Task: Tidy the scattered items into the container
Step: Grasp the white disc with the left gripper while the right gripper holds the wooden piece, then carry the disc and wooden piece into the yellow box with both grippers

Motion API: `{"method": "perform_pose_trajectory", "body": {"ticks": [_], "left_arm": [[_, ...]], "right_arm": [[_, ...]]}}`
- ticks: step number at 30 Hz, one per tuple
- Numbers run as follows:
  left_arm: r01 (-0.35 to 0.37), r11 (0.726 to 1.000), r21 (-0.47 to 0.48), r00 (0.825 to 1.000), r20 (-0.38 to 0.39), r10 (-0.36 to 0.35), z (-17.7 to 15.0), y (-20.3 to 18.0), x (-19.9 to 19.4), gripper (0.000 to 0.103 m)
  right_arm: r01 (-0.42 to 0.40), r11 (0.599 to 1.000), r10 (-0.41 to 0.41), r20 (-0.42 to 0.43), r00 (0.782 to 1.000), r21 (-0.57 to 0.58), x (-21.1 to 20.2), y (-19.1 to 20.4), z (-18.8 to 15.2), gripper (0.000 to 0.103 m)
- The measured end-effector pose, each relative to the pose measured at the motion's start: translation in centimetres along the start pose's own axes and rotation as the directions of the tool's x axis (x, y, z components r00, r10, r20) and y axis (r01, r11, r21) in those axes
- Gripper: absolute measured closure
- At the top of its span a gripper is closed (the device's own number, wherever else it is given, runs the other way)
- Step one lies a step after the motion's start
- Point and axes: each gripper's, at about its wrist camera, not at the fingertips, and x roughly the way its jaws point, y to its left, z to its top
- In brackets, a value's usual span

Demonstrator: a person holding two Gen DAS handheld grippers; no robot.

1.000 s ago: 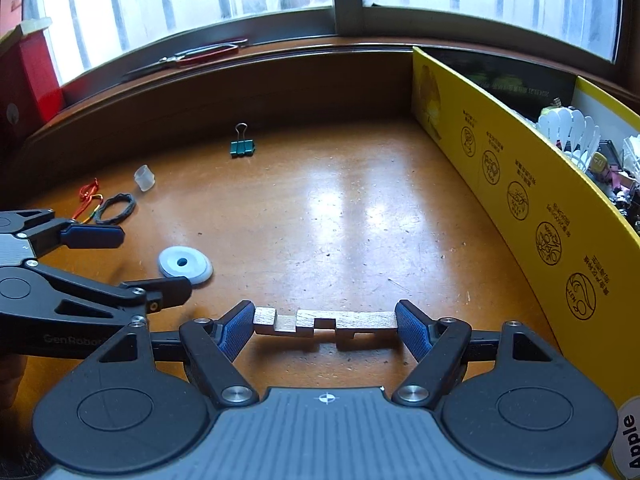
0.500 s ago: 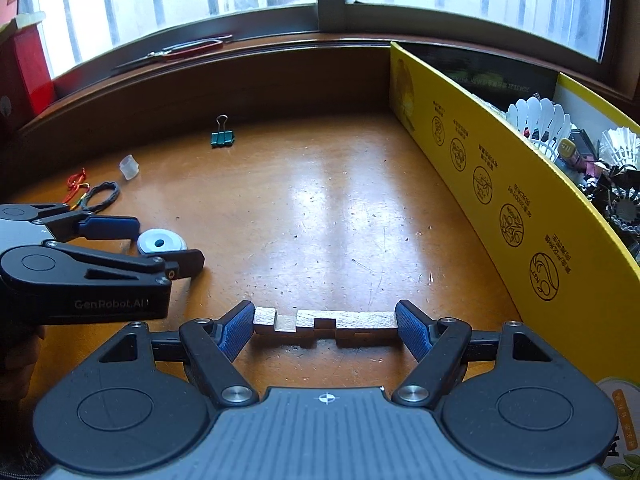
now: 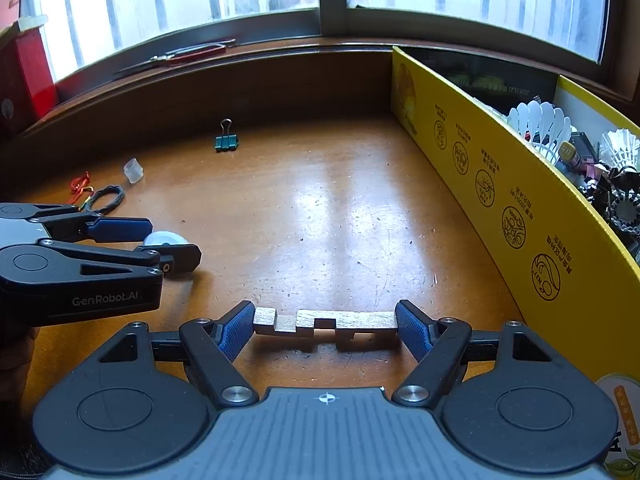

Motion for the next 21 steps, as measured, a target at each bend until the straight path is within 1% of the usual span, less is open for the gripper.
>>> {"method": "perform_pose_trajectory", "body": {"ticks": [7,11,13,15,19,21], "left_arm": [[0.000,1.000,0.007,0.998,0.056,0.000,1.9,0.6,-1.1,0.046],[0.011,0.999,0.033,0.994,0.104,-0.015,3.7,0.7,-1.6,0.046],[0.036,0.999,0.037,0.991,0.126,-0.041,4.8,0.6,-1.5,0.046],[0.069,0.997,0.045,0.985,0.156,-0.075,6.0,0.2,-1.4,0.046],[0.047,0.997,0.058,0.978,0.203,-0.058,8.7,-1.5,-1.0,0.046],[0.051,0.997,0.062,0.972,0.224,-0.063,10.4,-2.7,-0.9,0.046]], "right_arm": [[-0.032,0.999,0.031,0.021,0.999,0.037,-0.9,-0.1,0.8,0.027],[-0.044,0.997,0.042,0.040,0.998,0.068,-1.8,-0.1,1.8,0.027],[-0.054,0.994,0.049,0.049,0.998,0.092,-2.4,-0.2,2.5,0.027],[-0.050,0.994,0.044,0.057,0.997,0.100,-3.0,-0.4,3.4,0.027],[-0.048,0.993,0.038,0.089,0.995,0.109,-4.4,-1.5,5.0,0.027],[-0.073,0.990,0.060,0.107,0.992,0.124,-5.1,-2.4,5.8,0.027]]}}
